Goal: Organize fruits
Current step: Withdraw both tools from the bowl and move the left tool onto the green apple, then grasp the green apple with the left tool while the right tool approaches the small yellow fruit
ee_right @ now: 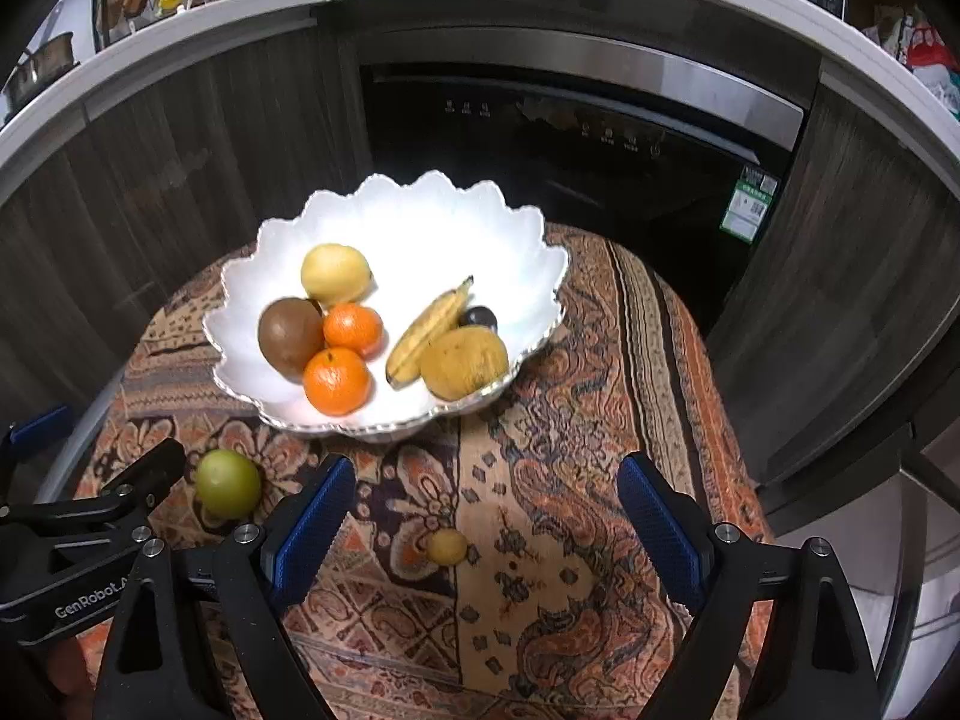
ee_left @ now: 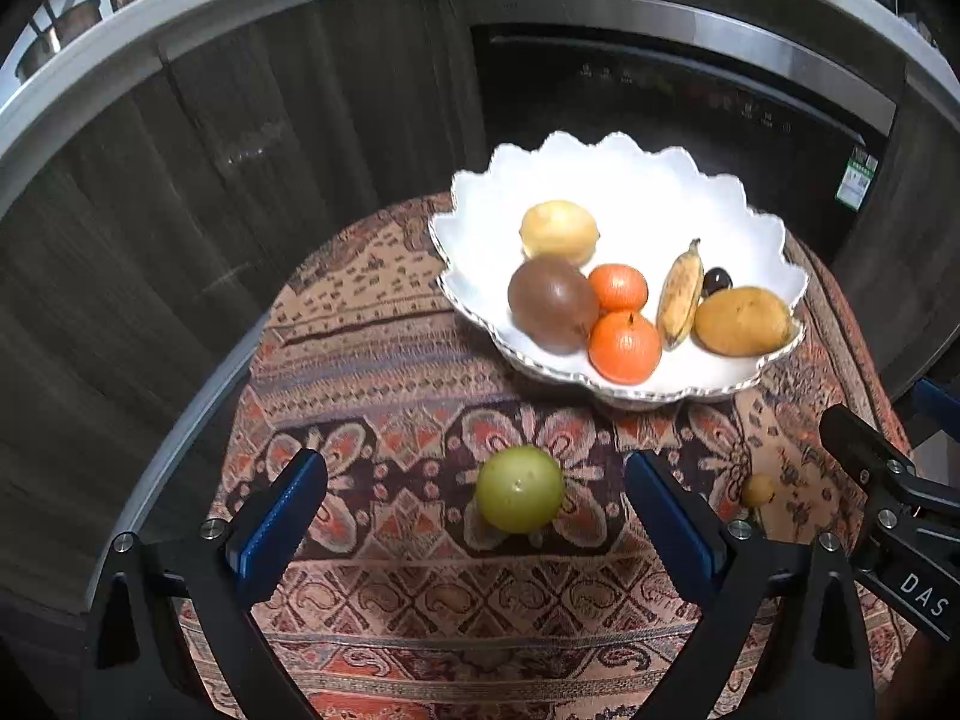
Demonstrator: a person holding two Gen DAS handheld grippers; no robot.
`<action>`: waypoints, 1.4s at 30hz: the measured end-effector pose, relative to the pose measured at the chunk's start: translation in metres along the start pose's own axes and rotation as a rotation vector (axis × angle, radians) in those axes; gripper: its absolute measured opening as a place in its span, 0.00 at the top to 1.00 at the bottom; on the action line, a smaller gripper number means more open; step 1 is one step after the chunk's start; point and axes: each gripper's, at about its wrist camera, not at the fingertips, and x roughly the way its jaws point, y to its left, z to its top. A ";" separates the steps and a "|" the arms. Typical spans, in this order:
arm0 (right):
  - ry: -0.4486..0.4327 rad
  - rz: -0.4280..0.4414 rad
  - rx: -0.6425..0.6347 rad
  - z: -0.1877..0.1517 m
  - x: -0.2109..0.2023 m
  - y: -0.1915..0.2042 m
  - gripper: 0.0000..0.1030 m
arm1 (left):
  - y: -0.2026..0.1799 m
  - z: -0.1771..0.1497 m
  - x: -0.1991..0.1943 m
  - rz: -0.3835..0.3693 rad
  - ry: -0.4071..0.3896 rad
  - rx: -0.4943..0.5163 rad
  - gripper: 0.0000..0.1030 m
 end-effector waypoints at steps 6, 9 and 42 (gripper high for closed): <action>0.034 0.009 -0.001 -0.011 0.019 0.001 0.13 | -0.003 -0.007 0.021 -0.004 0.030 0.013 0.06; 0.047 0.011 0.000 -0.014 0.028 0.002 0.13 | -0.003 -0.009 0.034 -0.016 0.050 0.012 0.10; 0.112 0.045 -0.040 -0.039 0.069 0.004 0.16 | -0.005 -0.029 0.063 -0.020 0.105 -0.003 0.54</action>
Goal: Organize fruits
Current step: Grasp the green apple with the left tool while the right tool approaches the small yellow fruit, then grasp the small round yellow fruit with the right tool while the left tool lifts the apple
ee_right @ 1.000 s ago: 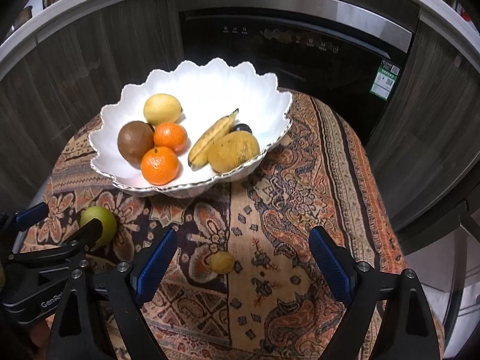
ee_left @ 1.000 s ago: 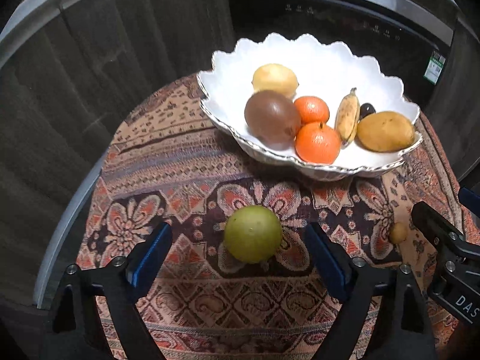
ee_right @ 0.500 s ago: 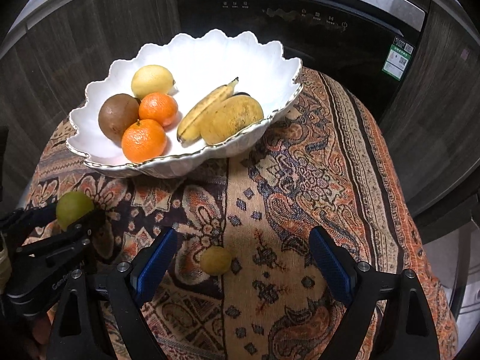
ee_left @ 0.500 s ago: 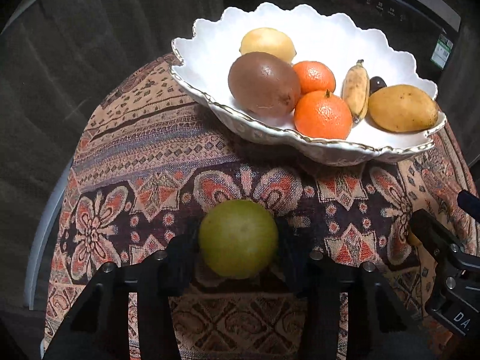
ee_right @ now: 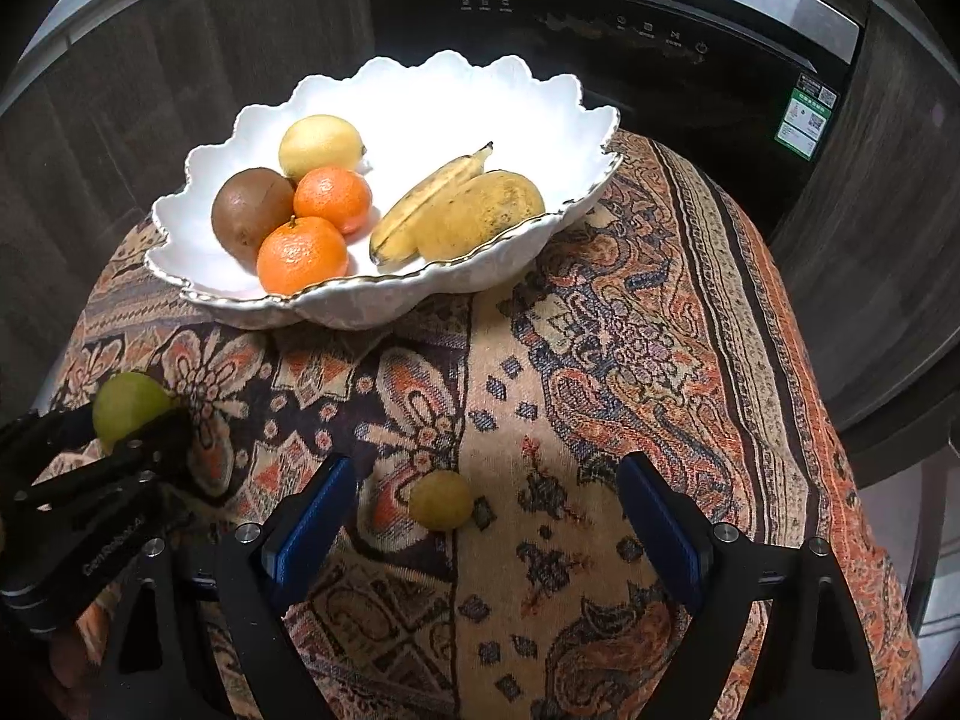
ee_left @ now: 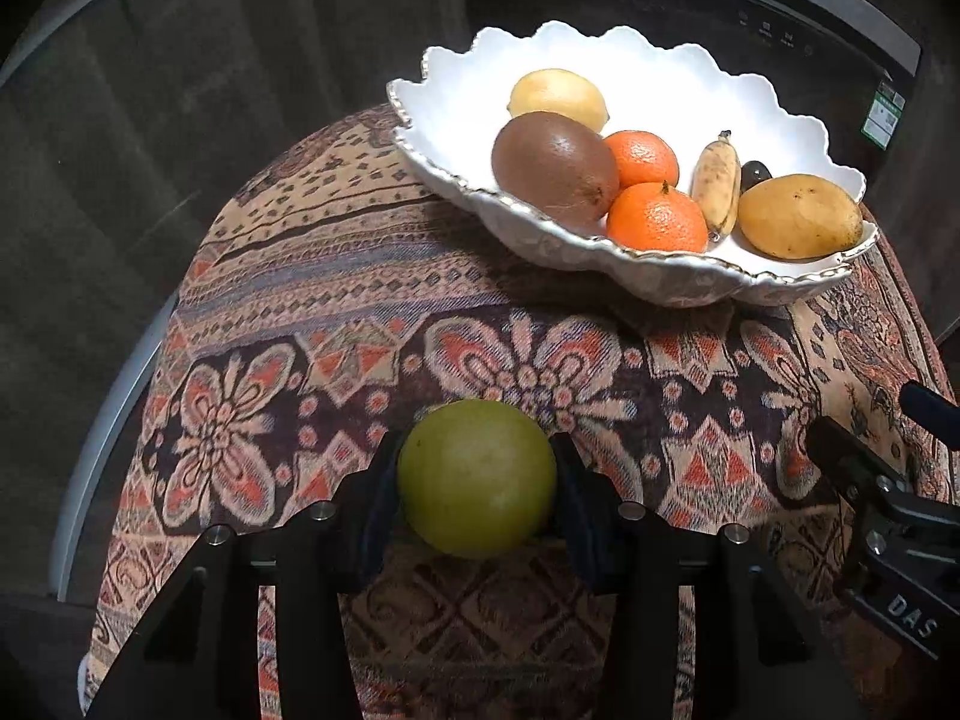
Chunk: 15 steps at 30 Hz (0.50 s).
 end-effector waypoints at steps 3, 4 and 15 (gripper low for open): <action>0.009 0.002 -0.015 -0.003 0.003 0.003 0.30 | 0.003 -0.003 -0.002 -0.006 0.003 -0.013 0.54; 0.020 0.007 -0.013 -0.004 0.005 0.004 0.33 | 0.004 -0.005 -0.002 -0.009 0.005 -0.018 0.54; 0.027 0.021 -0.027 -0.011 0.009 0.007 0.75 | 0.008 -0.004 -0.003 -0.019 0.001 -0.029 0.54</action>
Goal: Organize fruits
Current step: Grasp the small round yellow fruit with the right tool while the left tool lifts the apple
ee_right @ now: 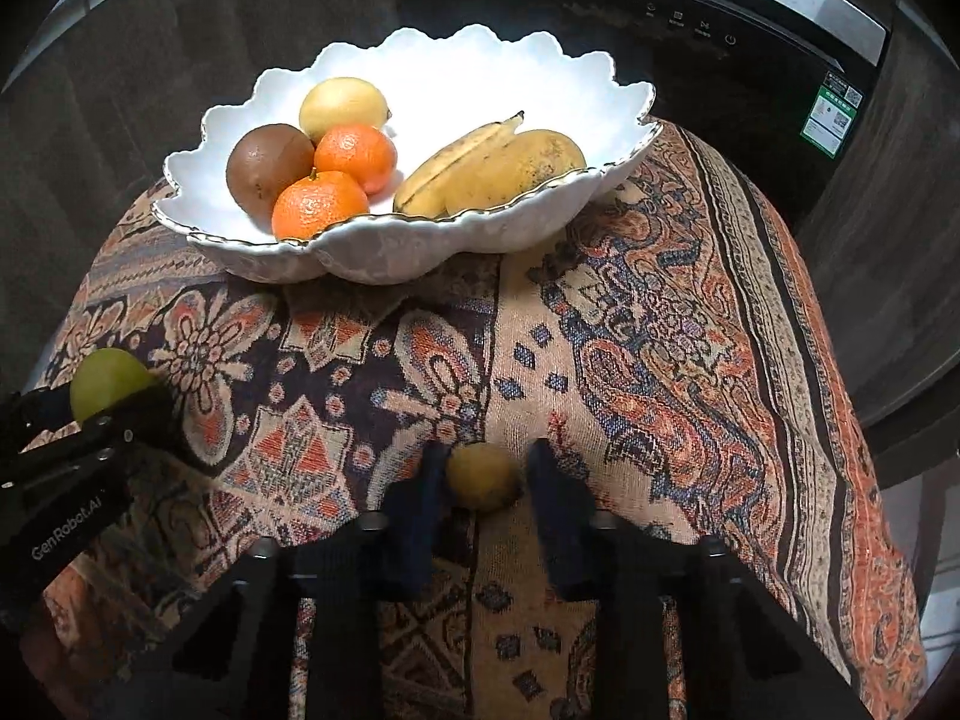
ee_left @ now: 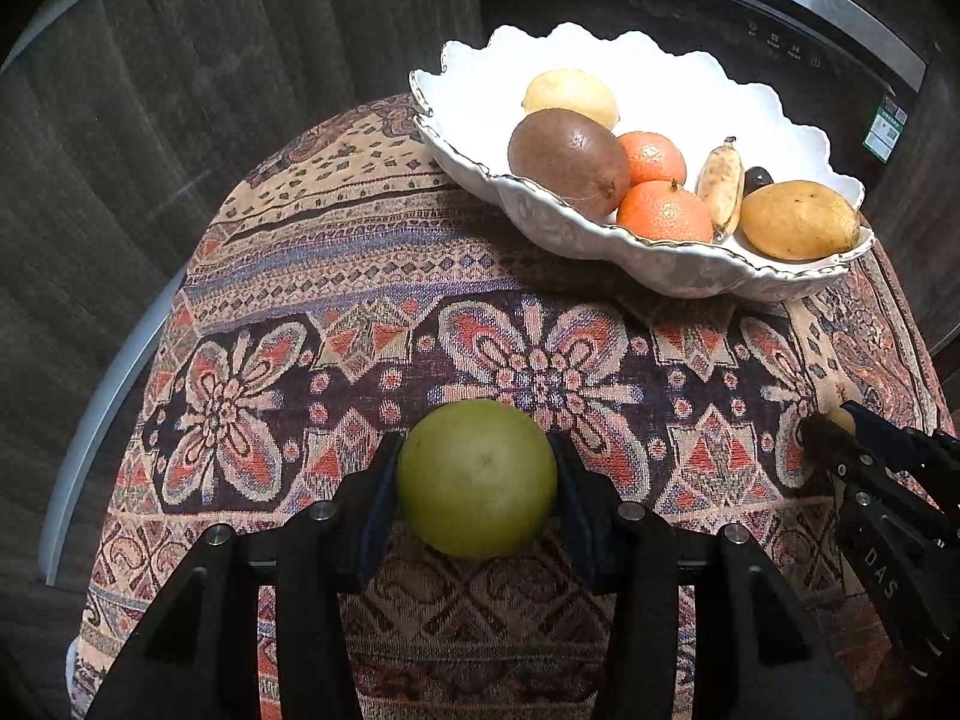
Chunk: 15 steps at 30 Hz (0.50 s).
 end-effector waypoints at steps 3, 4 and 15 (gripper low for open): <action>-0.003 0.002 0.003 0.000 -0.003 -0.002 0.75 | -0.001 -0.001 -0.004 0.002 -0.007 0.001 0.54; -0.007 0.001 0.007 0.000 -0.005 -0.004 0.75 | -0.001 0.000 -0.005 0.002 -0.009 0.002 0.54; -0.053 0.016 0.054 0.003 -0.028 -0.018 0.75 | -0.004 0.002 -0.029 -0.006 -0.054 0.015 0.54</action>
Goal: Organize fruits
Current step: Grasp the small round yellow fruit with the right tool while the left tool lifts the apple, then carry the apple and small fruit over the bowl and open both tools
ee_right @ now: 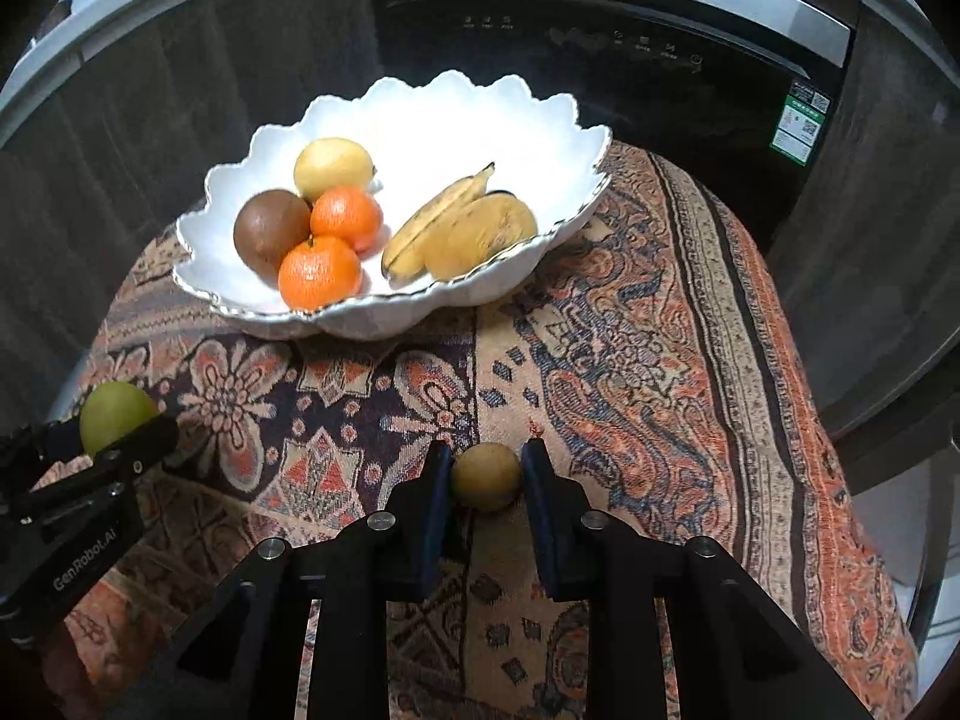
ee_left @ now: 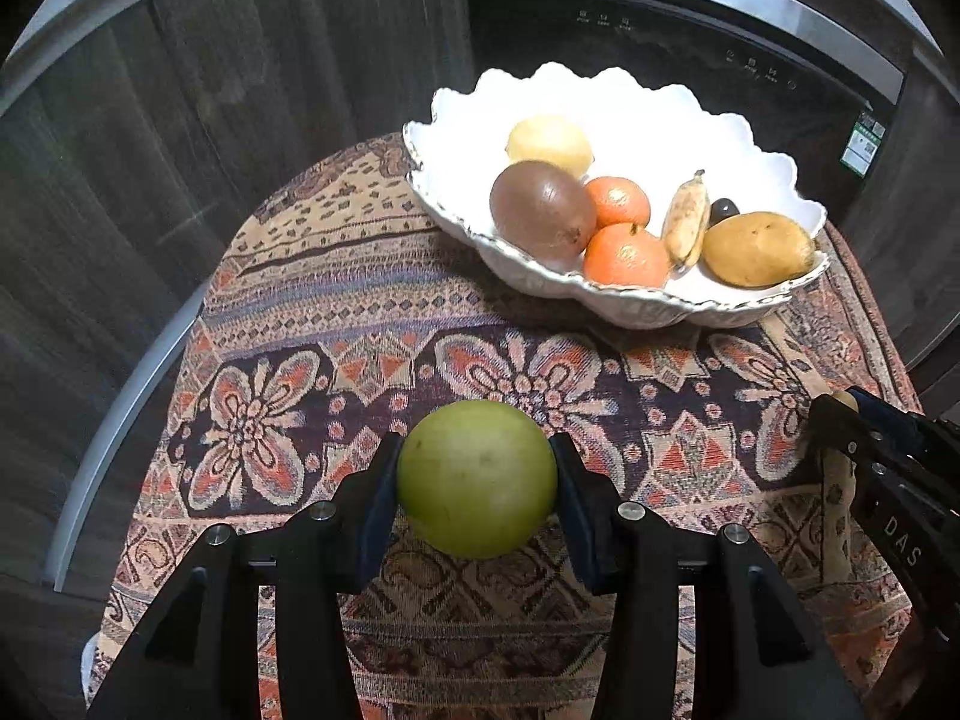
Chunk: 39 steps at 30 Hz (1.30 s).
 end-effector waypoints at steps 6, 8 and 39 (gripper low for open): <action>-0.030 -0.009 -0.003 0.002 -0.013 -0.002 0.76 | -0.002 0.005 -0.010 -0.003 -0.019 0.004 0.54; -0.043 -0.008 -0.012 0.004 -0.018 -0.002 0.76 | -0.003 0.007 -0.013 -0.009 -0.025 0.002 0.54; -0.177 -0.033 -0.070 0.126 -0.024 0.001 0.76 | -0.010 0.130 -0.006 -0.051 -0.143 0.046 0.54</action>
